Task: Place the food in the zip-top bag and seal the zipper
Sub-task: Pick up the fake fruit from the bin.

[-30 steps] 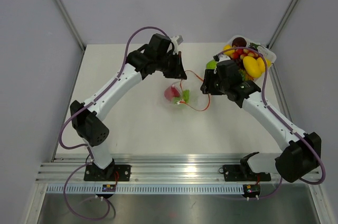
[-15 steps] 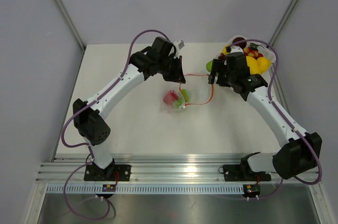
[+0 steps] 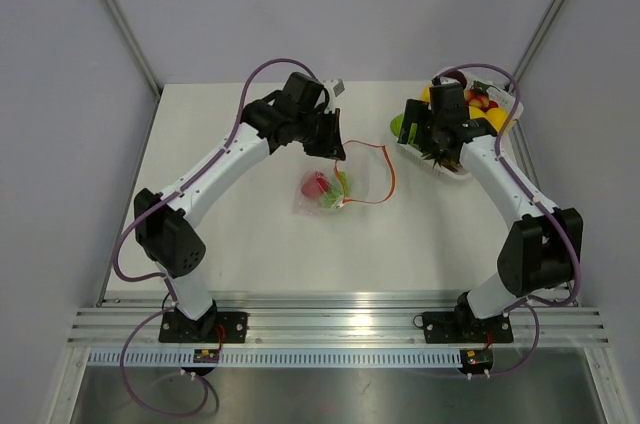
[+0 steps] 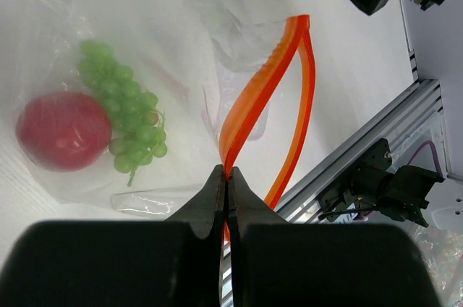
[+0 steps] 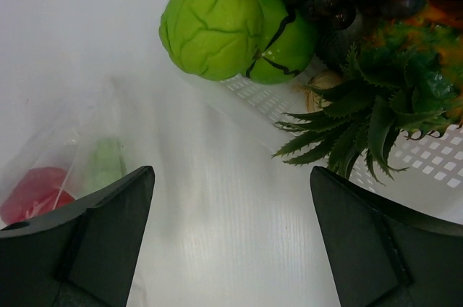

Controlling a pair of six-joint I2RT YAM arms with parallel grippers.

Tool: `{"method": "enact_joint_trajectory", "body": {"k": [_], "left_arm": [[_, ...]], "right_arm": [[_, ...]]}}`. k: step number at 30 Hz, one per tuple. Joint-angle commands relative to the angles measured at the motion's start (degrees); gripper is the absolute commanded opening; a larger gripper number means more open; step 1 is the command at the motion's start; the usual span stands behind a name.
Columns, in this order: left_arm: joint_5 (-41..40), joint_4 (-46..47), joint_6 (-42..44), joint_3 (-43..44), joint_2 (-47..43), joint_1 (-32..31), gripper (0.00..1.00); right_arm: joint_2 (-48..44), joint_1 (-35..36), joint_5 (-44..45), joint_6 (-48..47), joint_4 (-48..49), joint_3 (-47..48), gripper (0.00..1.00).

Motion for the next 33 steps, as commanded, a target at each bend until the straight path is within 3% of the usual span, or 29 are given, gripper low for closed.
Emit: {"method": "enact_joint_trajectory", "body": {"k": [1, 33], "left_arm": [[-0.4, 1.9, 1.2, -1.0, -3.2, 0.4, 0.0], [1.5, 2.7, 1.9, -2.1, -2.3, 1.8, 0.0]], "right_arm": [[1.2, -0.6, -0.4, -0.4, 2.1, 3.9, 0.97], [18.4, -2.5, -2.6, -1.3, 2.3, 17.6, 1.0]]}}
